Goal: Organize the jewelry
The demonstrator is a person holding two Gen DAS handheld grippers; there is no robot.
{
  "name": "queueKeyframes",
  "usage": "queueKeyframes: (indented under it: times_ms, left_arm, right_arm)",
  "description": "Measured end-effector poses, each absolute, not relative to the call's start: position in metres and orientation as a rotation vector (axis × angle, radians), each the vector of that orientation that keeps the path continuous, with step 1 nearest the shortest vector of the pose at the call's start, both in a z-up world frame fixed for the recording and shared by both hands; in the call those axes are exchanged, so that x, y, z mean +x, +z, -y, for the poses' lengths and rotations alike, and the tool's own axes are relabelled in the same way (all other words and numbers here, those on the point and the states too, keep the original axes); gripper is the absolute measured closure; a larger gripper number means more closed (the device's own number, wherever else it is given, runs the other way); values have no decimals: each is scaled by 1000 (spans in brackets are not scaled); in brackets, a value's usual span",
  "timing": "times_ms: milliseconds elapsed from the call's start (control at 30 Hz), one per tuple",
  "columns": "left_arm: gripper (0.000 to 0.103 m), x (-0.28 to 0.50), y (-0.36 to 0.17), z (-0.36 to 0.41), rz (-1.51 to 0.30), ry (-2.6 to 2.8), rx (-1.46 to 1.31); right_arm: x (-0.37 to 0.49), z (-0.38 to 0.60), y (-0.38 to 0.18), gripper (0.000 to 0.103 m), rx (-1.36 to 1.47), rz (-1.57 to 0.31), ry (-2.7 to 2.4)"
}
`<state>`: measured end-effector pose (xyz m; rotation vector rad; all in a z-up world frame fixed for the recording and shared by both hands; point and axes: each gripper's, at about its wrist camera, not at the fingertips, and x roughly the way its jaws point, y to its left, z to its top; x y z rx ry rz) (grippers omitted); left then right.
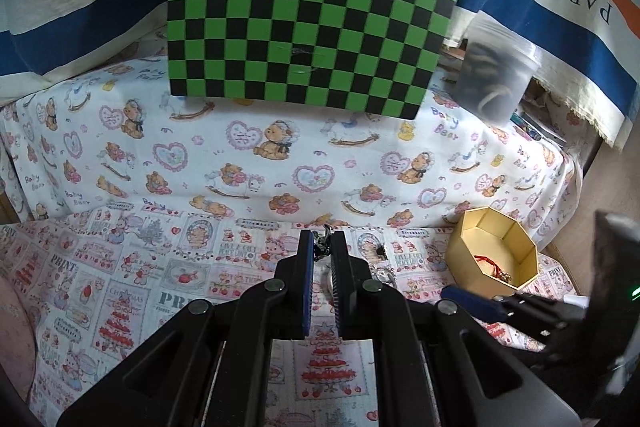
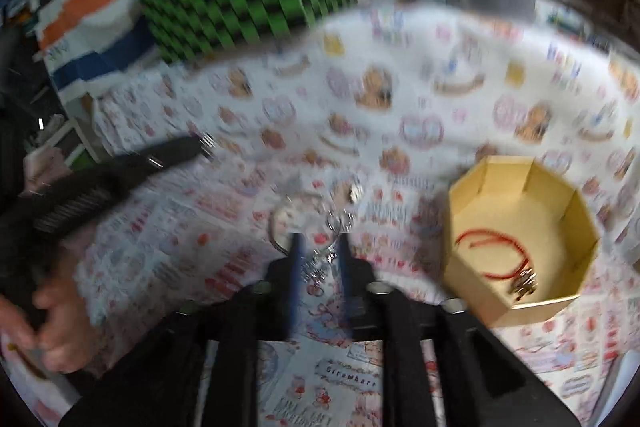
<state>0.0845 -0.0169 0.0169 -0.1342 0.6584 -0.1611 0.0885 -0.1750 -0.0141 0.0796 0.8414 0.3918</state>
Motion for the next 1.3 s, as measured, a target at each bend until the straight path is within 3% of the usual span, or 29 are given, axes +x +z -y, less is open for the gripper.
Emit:
queueKeyframes:
  times_ms: [200, 267, 333, 400, 1300]
  left_arm:
    - [95, 86, 16, 9, -660, -143, -155]
    - [95, 87, 16, 8, -664, -141, -160]
    - [95, 87, 15, 8, -669, -143, -166]
    - [95, 86, 15, 9, -666, -144, -159]
    - [96, 75, 22, 16, -620, -147, -128]
  right_arm:
    - [89, 150, -28, 71, -10, -881, 390]
    - [91, 143, -34, 74, -44, -895, 379]
    - [94, 139, -39, 90, -72, -909, 366]
    - [95, 140, -38, 93, -81, -916, 360]
    - [45, 206, 65, 93, 110, -588, 349]
